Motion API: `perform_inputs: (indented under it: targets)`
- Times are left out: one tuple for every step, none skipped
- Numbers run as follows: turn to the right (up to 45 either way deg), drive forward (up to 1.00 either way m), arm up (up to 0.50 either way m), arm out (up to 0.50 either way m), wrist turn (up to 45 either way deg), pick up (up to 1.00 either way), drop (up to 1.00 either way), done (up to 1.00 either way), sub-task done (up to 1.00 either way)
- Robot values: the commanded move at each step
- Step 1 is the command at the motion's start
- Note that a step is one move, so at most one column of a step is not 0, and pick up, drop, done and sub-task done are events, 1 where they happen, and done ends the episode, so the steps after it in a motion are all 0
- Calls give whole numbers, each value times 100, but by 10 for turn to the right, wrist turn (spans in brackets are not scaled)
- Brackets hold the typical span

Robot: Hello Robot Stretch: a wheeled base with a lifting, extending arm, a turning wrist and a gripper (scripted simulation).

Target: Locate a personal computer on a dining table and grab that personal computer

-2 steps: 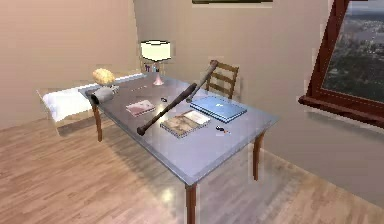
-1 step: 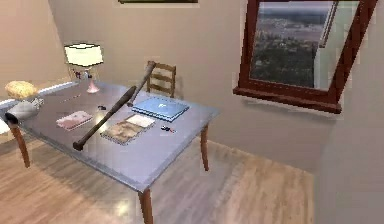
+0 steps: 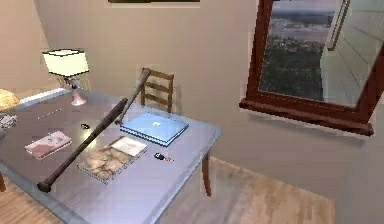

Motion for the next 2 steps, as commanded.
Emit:
perform_inputs:
  targets:
    - [270, 0, 0, 0, 0, 0, 0, 0, 0]
    - [0, 45, 0, 0, 0, 0, 0, 0, 0]
